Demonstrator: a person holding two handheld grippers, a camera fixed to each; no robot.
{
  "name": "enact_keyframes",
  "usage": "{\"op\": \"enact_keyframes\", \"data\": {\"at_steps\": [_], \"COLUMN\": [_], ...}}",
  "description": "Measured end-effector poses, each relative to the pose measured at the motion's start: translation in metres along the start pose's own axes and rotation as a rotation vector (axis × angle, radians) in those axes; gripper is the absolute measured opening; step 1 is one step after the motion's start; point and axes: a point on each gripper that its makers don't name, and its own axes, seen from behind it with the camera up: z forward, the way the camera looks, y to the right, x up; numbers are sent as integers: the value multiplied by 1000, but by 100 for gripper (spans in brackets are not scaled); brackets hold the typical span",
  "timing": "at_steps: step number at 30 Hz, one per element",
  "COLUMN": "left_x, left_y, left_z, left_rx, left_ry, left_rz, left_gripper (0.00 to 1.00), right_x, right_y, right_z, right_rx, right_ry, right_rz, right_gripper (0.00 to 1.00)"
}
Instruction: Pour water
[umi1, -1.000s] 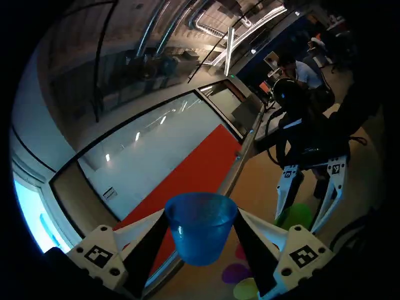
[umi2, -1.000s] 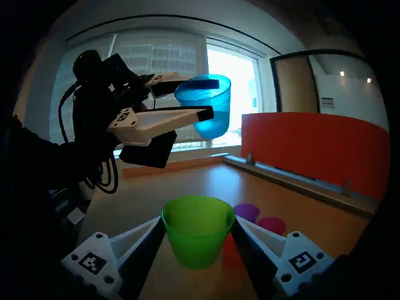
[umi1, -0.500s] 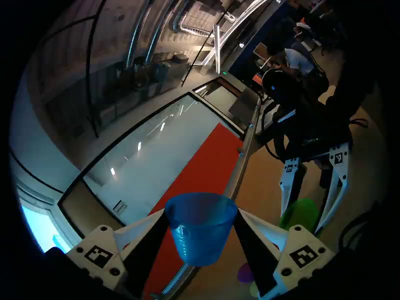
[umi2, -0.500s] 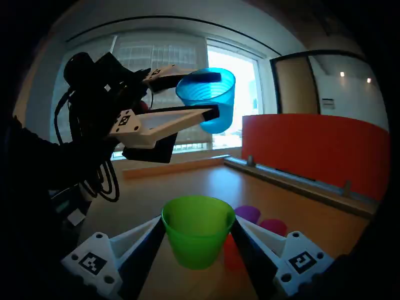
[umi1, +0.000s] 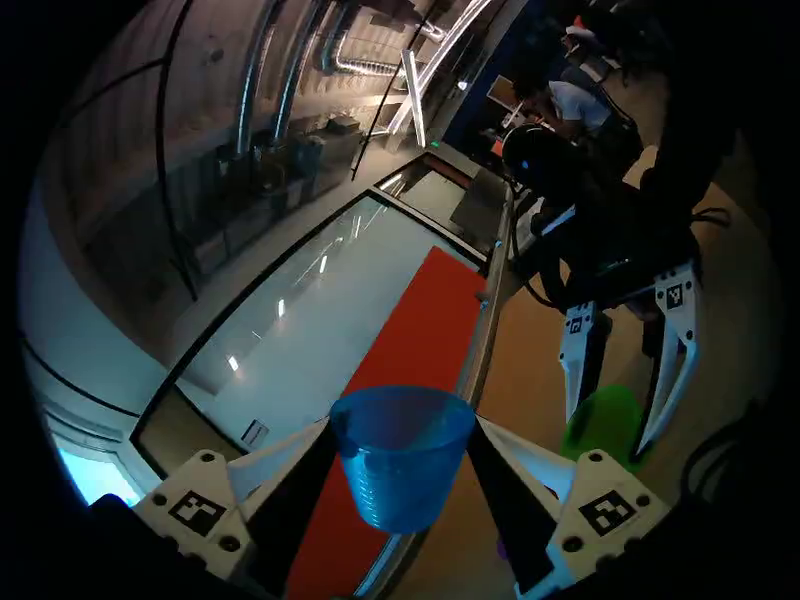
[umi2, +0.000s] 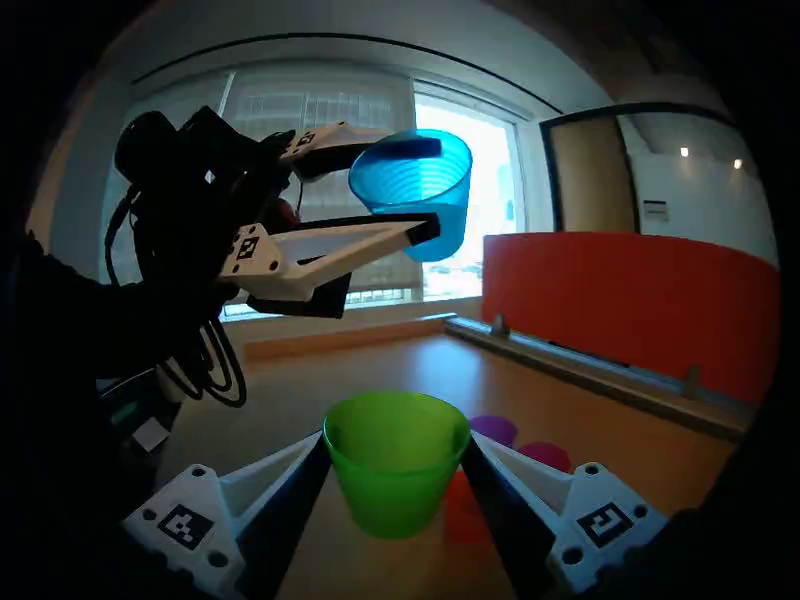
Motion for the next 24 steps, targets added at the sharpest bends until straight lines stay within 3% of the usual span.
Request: {"op": "enact_keyframes", "data": {"at_steps": [6,24], "left_x": [2,8], "left_y": [1,4], "left_z": [2,6], "left_rx": [0,2], "left_ry": [0,10], "left_rz": [42,95], "left_gripper": [86,86], "right_x": [3,6], "right_y": [1,3], "right_z": [-1,-4], "right_rx": [-3,-7], "right_ry": [1,4], "right_rz": [-4,-10], "right_gripper": [91,90]}}
